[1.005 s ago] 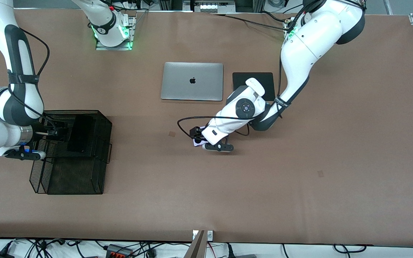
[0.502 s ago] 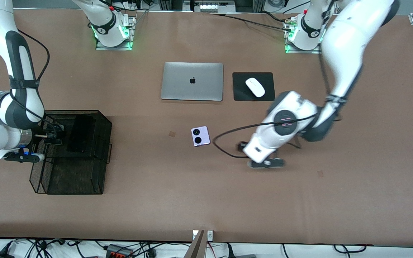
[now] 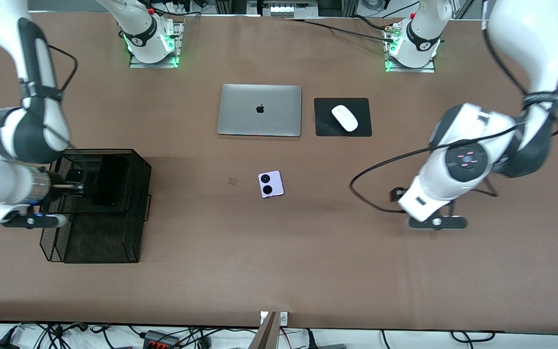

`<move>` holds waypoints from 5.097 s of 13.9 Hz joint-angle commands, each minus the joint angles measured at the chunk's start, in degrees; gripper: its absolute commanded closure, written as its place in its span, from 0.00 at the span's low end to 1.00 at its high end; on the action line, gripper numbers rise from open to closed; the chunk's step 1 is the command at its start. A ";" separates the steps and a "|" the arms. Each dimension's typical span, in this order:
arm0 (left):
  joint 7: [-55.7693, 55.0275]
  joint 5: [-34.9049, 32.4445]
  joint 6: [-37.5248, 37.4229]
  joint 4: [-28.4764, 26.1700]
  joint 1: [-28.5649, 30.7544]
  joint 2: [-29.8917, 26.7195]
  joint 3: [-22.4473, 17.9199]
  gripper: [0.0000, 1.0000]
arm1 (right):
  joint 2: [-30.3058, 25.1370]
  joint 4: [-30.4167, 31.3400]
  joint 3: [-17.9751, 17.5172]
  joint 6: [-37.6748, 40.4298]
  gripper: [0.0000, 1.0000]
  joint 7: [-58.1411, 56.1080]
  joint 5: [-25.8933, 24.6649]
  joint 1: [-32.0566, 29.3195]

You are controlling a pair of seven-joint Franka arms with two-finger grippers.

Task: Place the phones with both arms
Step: 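Drop the flip phone into the basket while the left gripper sets down lavender phone, then grasp the lavender phone with the right gripper while the left gripper withdraws, then carry the lavender phone into the basket's back compartment with the right gripper, then open the right gripper and lift it out of the basket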

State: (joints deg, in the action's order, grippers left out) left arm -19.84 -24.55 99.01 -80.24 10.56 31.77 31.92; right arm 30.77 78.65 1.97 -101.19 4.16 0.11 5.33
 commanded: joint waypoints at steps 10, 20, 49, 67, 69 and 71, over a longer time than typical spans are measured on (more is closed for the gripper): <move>22.55 30.88 -19.40 -3.49 -14.47 -20.58 -31.86 0.00 | 12.64 -0.87 0.22 -26.50 0.00 16.58 5.78 27.26; 25.02 23.87 -1.45 -20.76 -14.25 -34.50 -36.06 0.00 | 21.35 -1.13 0.40 -35.48 0.00 19.22 5.34 36.24; 24.76 24.55 -2.68 -18.46 -9.86 -33.62 -30.69 0.00 | 15.20 -16.07 11.21 -6.39 0.93 -6.43 5.51 7.09; 24.50 24.47 -4.09 -18.11 -9.95 -33.71 -29.46 0.00 | 16.71 -12.12 10.95 -14.21 0.00 -12.33 8.76 1.70; 24.50 24.47 -4.09 -18.11 -9.95 -33.79 -29.46 0.00 | 13.98 -13.16 10.68 -14.39 0.00 -12.42 8.94 1.88; 24.50 24.47 -4.09 -18.11 -9.95 -33.79 -29.46 0.00 | 12.91 -16.93 10.68 -12.30 0.00 -12.16 8.94 2.14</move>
State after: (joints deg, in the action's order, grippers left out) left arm 4.05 -0.41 96.08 -99.21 0.55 -1.78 2.39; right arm 45.89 63.36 12.99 -115.72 -6.96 8.12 7.27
